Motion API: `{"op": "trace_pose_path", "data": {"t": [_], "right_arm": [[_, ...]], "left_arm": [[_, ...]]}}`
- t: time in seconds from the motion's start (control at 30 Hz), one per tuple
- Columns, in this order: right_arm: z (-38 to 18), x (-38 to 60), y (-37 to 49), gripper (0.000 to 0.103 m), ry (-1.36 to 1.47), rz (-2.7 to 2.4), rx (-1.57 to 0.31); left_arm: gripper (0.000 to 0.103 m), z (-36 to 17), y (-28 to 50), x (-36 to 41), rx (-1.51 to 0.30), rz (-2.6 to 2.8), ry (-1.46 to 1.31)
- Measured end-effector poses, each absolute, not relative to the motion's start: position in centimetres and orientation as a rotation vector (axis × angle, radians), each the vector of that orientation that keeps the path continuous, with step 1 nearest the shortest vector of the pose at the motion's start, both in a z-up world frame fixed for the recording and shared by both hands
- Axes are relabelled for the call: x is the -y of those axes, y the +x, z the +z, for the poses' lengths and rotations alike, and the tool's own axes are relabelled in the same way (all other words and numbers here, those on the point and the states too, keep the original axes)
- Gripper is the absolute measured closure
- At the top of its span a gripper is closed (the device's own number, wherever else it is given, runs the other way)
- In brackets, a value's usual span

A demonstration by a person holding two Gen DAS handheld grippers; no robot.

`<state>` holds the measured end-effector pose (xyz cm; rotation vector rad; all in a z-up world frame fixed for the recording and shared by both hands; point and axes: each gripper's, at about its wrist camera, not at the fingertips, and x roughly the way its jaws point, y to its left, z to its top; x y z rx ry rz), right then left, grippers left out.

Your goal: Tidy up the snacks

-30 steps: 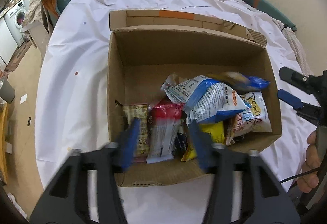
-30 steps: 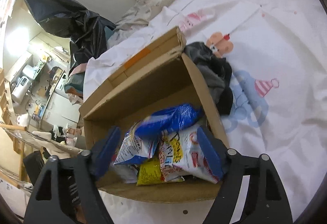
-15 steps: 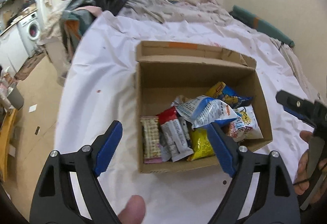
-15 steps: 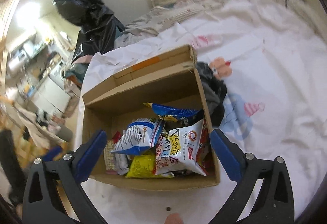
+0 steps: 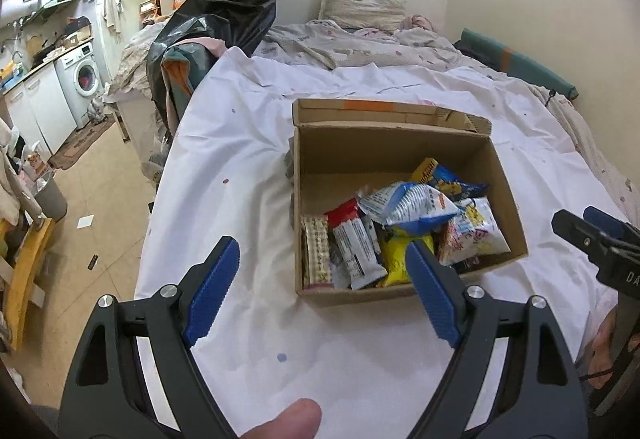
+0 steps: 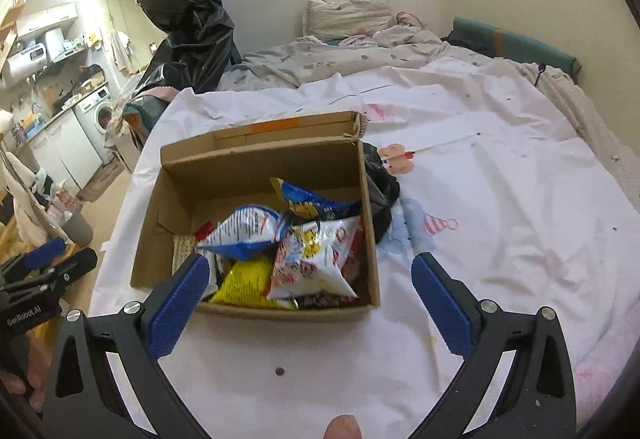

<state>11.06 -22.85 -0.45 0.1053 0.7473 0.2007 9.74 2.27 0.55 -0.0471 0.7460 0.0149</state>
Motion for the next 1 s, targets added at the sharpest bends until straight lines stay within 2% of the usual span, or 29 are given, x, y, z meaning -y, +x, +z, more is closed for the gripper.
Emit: {"op": "trace_pose_path", "data": {"t": [0.27,0.33,0.4,1.0], "right_arm": [[-0.9,22.3,8.2,0.0,0.073,0.187,-0.748],[-1.0,22.1,7.7,0.0,0.068,0.18,-0.747],[-1.3,22.0,7.2,0.0,0.075,0.169,-0.747],[-2.2,20.7,7.4,0.0,0.061,0.162,-0.754]], "left_arm": [[0.017,0.4,7.7,-1.3,-0.738,0.002,-0.032],[0.005,0.1,7.5,-1.4,-0.748,0.009,-0.047],[0.0,-0.2,7.4,-1.5,-0.757,0.023,-0.054],[0.0,-1.0,7.5,-1.8,-0.78,0.026,-0.07]]}}
